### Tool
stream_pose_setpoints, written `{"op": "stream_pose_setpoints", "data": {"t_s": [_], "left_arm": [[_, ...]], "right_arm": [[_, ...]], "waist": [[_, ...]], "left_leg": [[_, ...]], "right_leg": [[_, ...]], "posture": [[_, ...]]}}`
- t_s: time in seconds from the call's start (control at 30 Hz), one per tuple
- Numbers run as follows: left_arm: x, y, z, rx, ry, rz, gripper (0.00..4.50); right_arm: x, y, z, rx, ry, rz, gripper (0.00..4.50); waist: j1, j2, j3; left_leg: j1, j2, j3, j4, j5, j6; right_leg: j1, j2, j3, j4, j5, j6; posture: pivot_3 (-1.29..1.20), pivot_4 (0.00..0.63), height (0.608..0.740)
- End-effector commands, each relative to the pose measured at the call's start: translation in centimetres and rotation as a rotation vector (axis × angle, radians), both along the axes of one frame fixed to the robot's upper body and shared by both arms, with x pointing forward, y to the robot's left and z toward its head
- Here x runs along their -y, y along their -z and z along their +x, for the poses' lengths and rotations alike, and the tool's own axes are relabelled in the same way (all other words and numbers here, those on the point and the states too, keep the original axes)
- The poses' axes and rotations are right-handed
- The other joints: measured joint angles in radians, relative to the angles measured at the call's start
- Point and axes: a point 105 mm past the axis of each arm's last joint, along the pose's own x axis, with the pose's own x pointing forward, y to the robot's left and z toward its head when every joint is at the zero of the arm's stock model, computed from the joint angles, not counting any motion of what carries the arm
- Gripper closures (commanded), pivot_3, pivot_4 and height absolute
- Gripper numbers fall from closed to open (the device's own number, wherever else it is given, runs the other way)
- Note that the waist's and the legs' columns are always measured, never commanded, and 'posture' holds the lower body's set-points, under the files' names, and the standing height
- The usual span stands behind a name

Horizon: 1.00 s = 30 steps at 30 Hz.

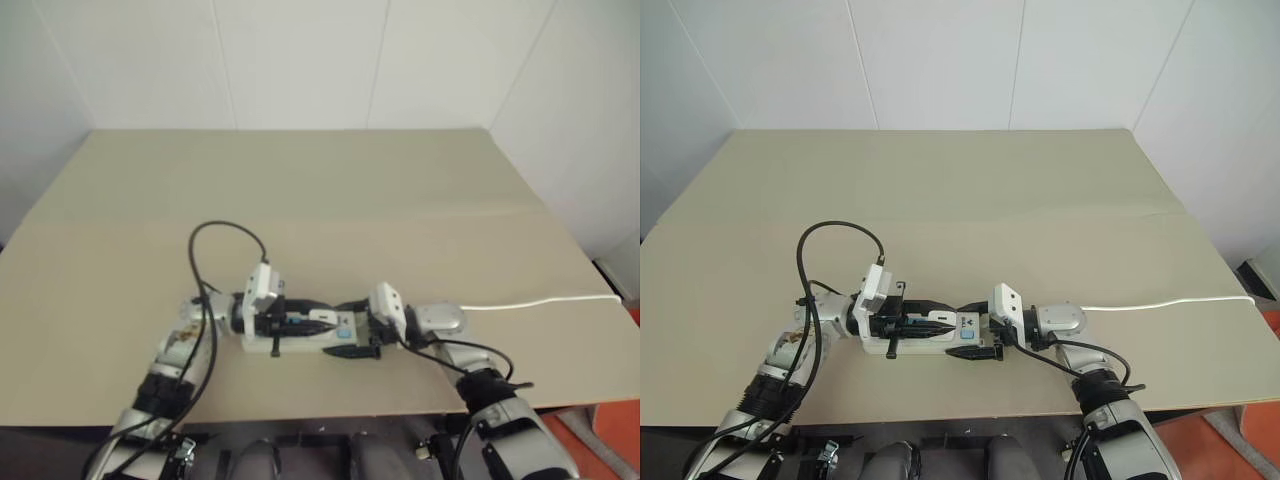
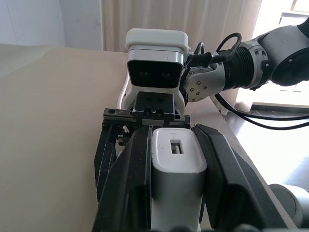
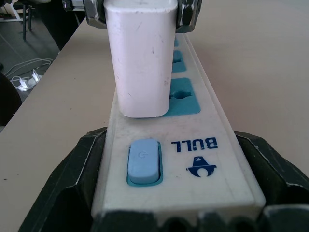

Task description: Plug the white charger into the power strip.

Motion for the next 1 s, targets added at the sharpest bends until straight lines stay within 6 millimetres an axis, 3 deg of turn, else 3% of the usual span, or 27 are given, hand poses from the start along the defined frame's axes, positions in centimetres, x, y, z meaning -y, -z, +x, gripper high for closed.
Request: {"op": "stream_pose_setpoints", "data": {"t_s": [0.03,0.4,0.8,1.0], "left_arm": [[-1.9,1.2,0.4,0.0,-0.042,0.075,3.48],[-4.9,5.0,0.4,-0.021,-0.113,0.198,3.48],[-4.3,4.6,0.4,-0.032,-0.12,0.179,3.48],[-4.3,3.1,0.9,-0.003,-0.125,0.186,1.65]], "right_arm": [[0.7,2.1,-0.7,-0.063,0.001,-0.08,1.03],[0.6,1.9,-0.5,-0.064,-0.002,-0.085,1.03],[0.6,2.0,-0.5,-0.066,-0.005,-0.088,1.03],[0.4,1.9,-0.4,-0.064,-0.004,-0.082,1.03]], "waist": [[-0.001,0.0,0.0],[-0.015,0.008,-0.007],[-0.015,0.015,-0.013],[-0.012,0.016,-0.013]], "left_leg": [[0.0,0.0,0.0,0.0,0.0,0.0],[0.001,0.001,0.0,-0.001,0.0,0.001],[0.004,0.001,0.001,-0.001,0.0,0.001],[0.004,0.0,0.001,-0.002,-0.001,0.001]], "right_leg": [[0.0,0.0,0.0,0.0,0.0,0.0],[0.0,0.001,0.0,0.0,0.0,0.0],[0.002,0.001,0.001,0.0,-0.002,0.003],[0.002,0.002,0.002,0.0,-0.003,0.004]], "posture": [[0.0,0.15,0.74],[0.0,0.15,0.74],[0.0,0.15,0.74],[0.0,0.15,0.74]]}}
